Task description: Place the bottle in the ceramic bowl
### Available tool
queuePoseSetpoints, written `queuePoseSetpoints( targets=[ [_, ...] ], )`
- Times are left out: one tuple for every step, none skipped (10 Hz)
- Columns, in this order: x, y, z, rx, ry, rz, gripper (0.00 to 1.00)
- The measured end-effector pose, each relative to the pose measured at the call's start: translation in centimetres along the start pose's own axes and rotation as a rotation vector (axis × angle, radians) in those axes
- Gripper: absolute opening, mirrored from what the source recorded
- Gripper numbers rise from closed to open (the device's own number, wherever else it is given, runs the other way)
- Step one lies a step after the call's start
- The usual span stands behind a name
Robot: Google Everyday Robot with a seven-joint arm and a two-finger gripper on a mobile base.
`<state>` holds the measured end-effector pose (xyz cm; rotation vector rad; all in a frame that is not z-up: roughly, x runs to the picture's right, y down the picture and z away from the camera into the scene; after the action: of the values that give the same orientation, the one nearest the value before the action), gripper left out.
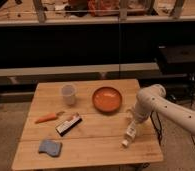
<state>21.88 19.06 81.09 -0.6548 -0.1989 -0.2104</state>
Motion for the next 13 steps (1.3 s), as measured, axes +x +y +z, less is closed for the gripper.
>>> queuePoseSetpoints(
  targets=[
    [0.0, 0.0, 0.1, 0.000, -0.002, 0.003, 0.80],
    [-0.1, 0.1, 0.3, -0.001, -0.002, 0.007, 0.80],
    [-0.1, 0.2, 0.5, -0.002, -0.003, 0.009, 0.80],
    [-0.2, 0.2, 0.6, -0.003, -0.005, 0.013, 0.80],
    [-0.2, 0.3, 0.8, -0.005, -0.006, 0.016, 0.80],
    [-0.3, 0.3, 1.0, -0.005, -0.009, 0.021, 0.80],
    [-0.3, 0.3, 1.1, -0.006, -0.009, 0.022, 0.80],
    [-0.3, 0.4, 1.3, -0.006, -0.009, 0.025, 0.80],
    [-0.3, 0.4, 1.7, -0.006, -0.011, 0.032, 0.80],
    [-0.3, 0.3, 1.8, -0.005, -0.012, 0.037, 0.80],
    [-0.3, 0.2, 2.0, -0.006, -0.012, 0.039, 0.80],
    [-0.4, 0.1, 2.2, -0.006, -0.013, 0.041, 0.80],
    [-0.5, 0.0, 2.3, -0.005, -0.014, 0.041, 0.80]
  ],
)
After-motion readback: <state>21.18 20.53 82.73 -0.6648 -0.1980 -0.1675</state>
